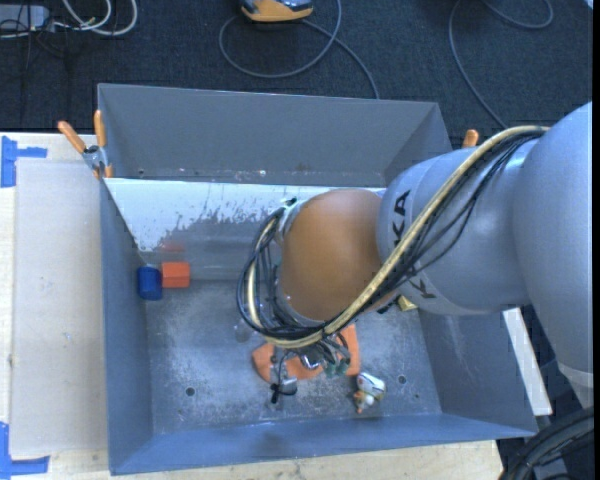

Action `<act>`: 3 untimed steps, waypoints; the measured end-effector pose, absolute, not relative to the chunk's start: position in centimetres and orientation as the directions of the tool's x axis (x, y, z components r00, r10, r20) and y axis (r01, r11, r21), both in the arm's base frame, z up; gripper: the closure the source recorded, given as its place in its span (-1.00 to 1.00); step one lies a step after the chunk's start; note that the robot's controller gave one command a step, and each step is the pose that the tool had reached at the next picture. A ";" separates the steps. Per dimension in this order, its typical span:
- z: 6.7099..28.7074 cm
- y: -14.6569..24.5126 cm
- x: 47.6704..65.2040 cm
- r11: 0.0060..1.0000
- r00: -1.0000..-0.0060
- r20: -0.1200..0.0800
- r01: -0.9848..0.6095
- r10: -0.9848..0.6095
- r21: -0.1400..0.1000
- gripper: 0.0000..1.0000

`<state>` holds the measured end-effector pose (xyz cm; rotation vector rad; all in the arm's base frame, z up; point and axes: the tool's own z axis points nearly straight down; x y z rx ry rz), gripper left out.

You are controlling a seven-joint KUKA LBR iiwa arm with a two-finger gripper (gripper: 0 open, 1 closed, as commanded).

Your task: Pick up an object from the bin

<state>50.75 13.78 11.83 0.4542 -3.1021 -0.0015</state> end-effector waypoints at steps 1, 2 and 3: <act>10.9 11.7 49.6 0.956 -0.956 0.006 -0.295 -0.295 0.000 -1.00; 10.7 8.8 53.5 0.919 -0.919 0.007 -0.394 -0.394 0.005 -1.00; 10.5 7.8 57.7 0.879 -0.879 0.004 -0.477 -0.477 0.000 -1.00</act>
Offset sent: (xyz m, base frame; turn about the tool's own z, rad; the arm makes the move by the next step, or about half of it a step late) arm 0.0831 -0.0863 -0.0102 -0.1215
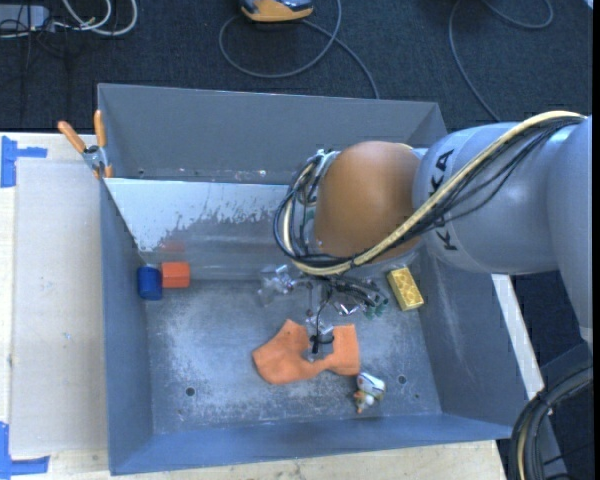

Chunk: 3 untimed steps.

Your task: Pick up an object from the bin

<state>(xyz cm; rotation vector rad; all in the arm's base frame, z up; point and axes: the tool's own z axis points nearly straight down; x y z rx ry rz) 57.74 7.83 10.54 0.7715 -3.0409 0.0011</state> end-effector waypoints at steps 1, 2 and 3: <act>6.9 6.0 52.1 0.961 -0.961 0.010 -0.277 -0.277 0.005 1.00; 6.9 6.0 52.1 0.961 -0.961 0.010 -0.276 -0.276 0.005 1.00; 8.9 6.2 51.8 0.942 -0.942 0.012 -0.335 -0.335 0.006 1.00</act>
Offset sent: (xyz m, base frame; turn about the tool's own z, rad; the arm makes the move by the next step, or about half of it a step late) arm 0.0000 0.0000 0.0000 0.0000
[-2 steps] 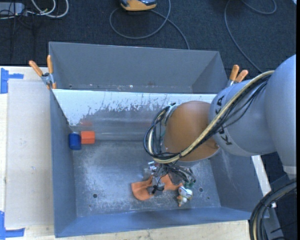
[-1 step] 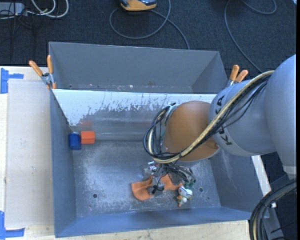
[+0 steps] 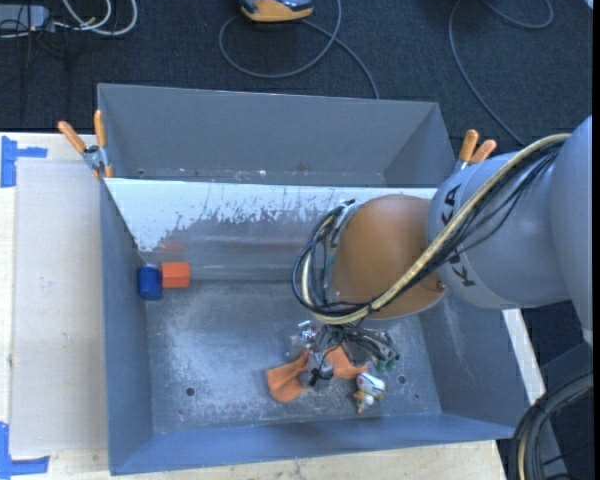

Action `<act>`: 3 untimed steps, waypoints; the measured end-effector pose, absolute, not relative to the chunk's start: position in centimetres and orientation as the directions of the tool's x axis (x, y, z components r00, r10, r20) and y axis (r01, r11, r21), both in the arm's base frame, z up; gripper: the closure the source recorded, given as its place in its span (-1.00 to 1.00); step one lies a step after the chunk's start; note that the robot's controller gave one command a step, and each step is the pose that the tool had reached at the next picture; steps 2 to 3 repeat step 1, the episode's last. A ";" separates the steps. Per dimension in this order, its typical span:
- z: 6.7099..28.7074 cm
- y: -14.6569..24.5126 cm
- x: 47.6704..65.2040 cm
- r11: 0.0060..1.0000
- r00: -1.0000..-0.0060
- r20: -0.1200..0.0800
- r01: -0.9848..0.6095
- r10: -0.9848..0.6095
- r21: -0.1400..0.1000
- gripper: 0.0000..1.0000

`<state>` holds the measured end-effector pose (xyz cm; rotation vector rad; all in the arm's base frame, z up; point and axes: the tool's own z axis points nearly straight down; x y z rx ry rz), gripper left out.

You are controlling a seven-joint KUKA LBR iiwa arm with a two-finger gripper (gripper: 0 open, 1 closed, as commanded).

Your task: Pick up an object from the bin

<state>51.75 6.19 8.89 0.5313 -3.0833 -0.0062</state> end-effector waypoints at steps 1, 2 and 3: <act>9.5 6.2 51.9 0.936 -0.936 0.011 -0.351 -0.351 0.006 1.00; 9.5 6.2 51.9 0.936 -0.936 0.011 -0.351 -0.351 0.006 1.00; 9.5 6.2 51.9 0.936 -0.936 0.011 -0.351 -0.351 0.006 1.00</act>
Offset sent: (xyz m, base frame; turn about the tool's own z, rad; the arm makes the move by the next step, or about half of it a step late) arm 0.0005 0.0273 -0.0189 -0.3493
